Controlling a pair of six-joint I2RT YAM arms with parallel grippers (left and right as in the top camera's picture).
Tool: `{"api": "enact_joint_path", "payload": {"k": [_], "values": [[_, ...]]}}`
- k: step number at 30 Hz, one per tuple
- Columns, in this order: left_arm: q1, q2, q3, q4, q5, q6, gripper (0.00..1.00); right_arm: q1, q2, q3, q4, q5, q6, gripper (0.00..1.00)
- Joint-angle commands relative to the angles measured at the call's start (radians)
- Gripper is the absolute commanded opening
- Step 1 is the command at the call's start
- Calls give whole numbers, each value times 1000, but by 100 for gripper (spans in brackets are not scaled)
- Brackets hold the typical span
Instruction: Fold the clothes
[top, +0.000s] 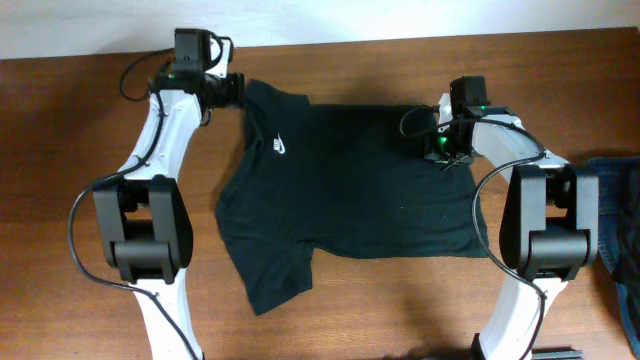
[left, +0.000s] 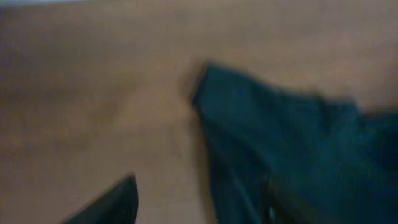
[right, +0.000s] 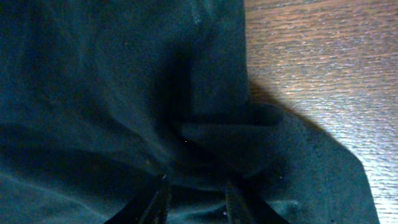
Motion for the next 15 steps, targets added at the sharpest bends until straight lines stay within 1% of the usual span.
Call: {"api": "enact_joint_path", "payload": {"k": [1, 3, 5, 8, 11, 15], "values": [[-54, 10, 56, -121, 55, 11, 60, 5, 10, -19, 3, 28, -3, 36], [-90, 11, 56, -200, 48, 11, 60, 5, 10, -19, 3, 28, -3, 36], [-127, 14, 53, -262, 0, 10, 60, 5, 10, -19, 3, 27, -3, 36], [-182, 22, 53, -326, -156, -40, 63, 5, 10, -19, 2, 27, -3, 36], [-213, 31, 53, -352, -276, -87, 66, 5, 10, -19, 0, 27, -3, 36], [-222, 34, 53, -354, -360, -141, 66, 5, 10, -19, 0, 27, -3, 36]]}}
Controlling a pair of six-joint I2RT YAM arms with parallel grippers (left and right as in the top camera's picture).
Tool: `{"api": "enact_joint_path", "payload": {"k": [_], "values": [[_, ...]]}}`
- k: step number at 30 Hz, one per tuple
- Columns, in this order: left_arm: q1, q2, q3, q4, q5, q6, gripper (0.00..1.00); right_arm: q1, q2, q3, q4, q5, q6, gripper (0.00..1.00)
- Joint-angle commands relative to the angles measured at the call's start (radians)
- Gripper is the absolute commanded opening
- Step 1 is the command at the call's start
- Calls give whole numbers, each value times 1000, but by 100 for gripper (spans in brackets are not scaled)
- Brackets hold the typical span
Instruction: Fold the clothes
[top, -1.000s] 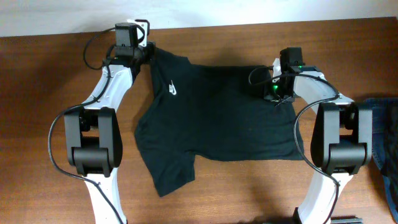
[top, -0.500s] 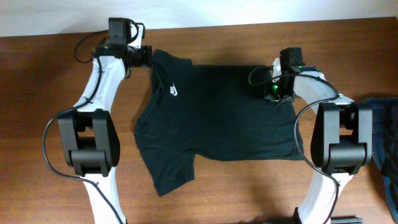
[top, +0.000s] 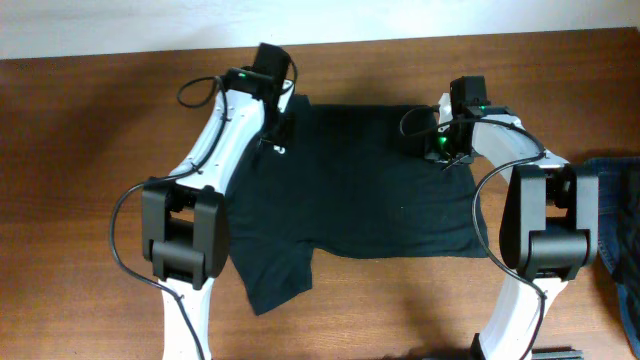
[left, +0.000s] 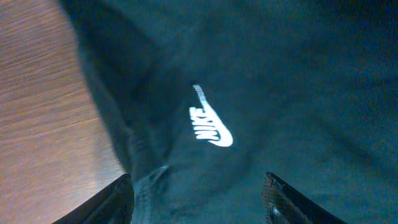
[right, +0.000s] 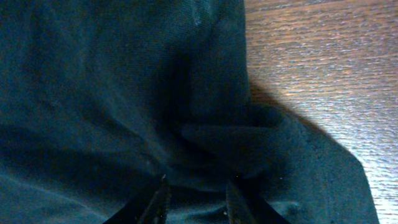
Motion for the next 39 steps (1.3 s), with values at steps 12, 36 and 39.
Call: {"api": "enact_joint_path", "payload": {"k": [12, 36, 39], "values": [[19, 100, 8, 23, -165, -82, 65, 5, 10, -19, -1, 28, -3, 36], [255, 117, 8, 49, -211, -82, 55, 5, 10, -19, -1, 28, -3, 40], [290, 117, 20, 45, -211, -82, 54, 5, 10, -19, -2, 28, -3, 46]]}}
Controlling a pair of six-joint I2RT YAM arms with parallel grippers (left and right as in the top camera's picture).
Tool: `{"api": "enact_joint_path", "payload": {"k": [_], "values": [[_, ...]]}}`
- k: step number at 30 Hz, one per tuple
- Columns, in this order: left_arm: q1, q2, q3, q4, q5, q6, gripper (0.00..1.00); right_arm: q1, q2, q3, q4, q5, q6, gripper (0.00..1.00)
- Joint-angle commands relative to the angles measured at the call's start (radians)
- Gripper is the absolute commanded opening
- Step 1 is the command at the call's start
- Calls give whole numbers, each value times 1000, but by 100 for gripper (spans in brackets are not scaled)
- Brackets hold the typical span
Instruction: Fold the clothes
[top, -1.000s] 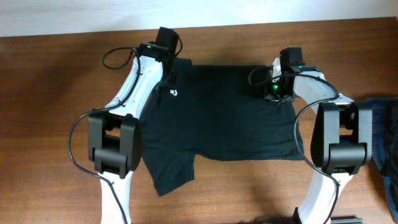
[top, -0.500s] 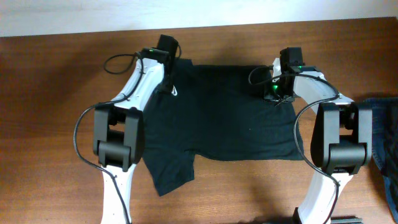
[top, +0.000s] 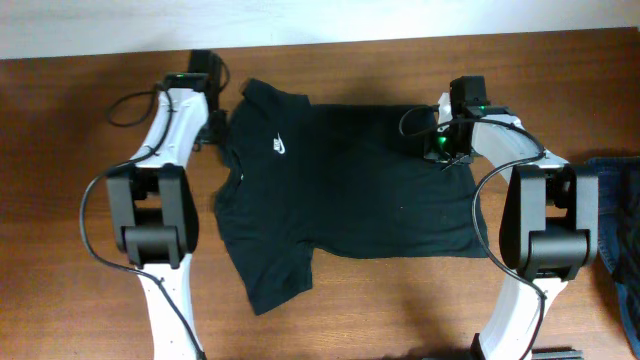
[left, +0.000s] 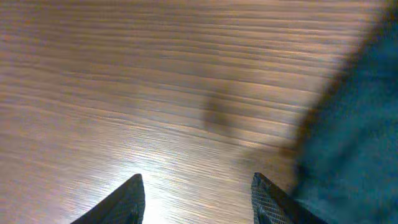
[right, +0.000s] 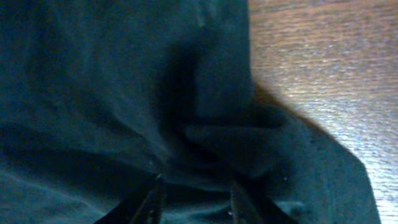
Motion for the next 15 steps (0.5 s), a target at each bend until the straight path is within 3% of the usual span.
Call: {"api": "enact_joint_path", "payload": {"k": [1, 4, 7, 15], "values": [[37, 10, 32, -14, -9, -10, 53, 4, 10, -18, -6, 30, -4, 49], [43, -2, 74, -64, 39, -10, 47, 2, -2, -7, -29, 31, -15, 55], [40, -35, 105, -96, 100, -11, 47, -1, -40, 54, -109, 31, -15, 66], [43, -128, 113, -198, 397, 17, 57, -3, -127, 229, -279, 56, -42, 100]]}}
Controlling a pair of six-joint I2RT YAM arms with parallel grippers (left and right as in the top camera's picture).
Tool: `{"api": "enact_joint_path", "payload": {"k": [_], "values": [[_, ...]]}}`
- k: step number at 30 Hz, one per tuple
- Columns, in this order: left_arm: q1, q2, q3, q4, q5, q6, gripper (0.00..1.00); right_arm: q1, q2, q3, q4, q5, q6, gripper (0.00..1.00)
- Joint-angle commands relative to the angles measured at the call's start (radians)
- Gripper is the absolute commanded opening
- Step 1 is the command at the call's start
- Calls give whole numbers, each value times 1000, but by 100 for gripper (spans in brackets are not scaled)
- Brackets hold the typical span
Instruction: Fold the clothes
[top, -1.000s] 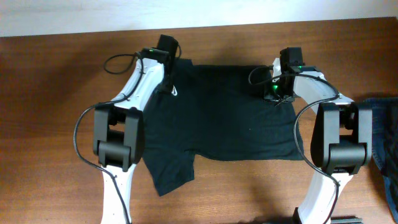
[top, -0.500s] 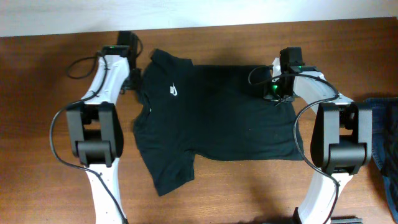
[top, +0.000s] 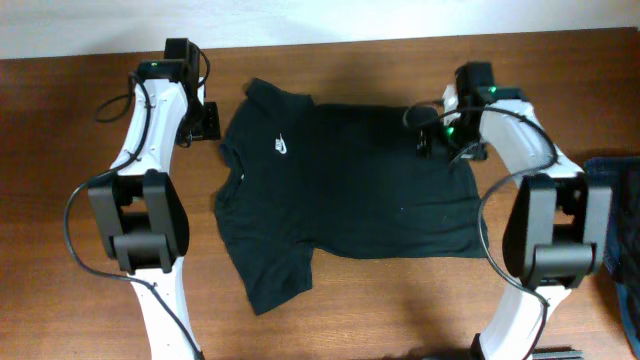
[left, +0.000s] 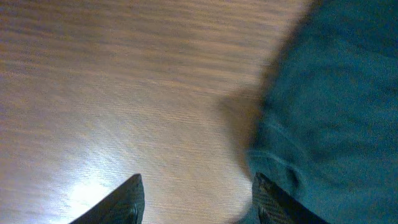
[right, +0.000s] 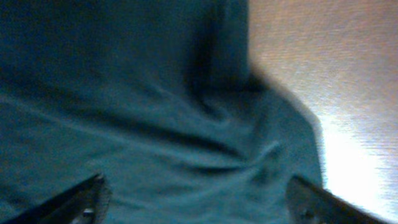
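A black T-shirt (top: 360, 190) with a small white logo (top: 281, 147) lies spread flat on the wooden table (top: 70, 260). One sleeve points toward the front left. My left gripper (top: 207, 122) stands open just left of the shirt's upper left edge. In the left wrist view this left gripper (left: 198, 204) has bare wood between its fingers, and the shirt's hem (left: 336, 112) lies to the right. My right gripper (top: 447, 140) hovers over the shirt's upper right part. The right wrist view shows the right gripper (right: 199, 202) wide open above rumpled cloth (right: 124, 93).
A piece of blue denim (top: 615, 200) lies at the table's right edge. A white wall runs along the far side. Both arm bases stand at the near edge, left and right of the shirt.
My right gripper has opened and let go of the fold of cloth it was pinching, and sits slightly farther right. The left gripper has shifted a little, so the shirt's edge now shows beside it.
My left gripper was open at the shirt's far left corner, then over the logo, then over bare wood left of the shirt, where it stays. The right gripper stayed shut on a fold at the upper right and is now open.
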Motion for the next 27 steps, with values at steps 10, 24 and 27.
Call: {"api": "enact_joint_path", "payload": {"k": [10, 24, 27], "values": [[-17, -64, -62, 140, 293, 61, 56, -2, -27, 105, 172, -27, -97, 53], [-129, -64, -206, 361, 314, 65, 45, 10, 180, 105, 286, -46, -142, 4], [-139, -64, -212, 360, 301, 64, 45, 11, 220, 105, 317, -50, -142, 4]]}}
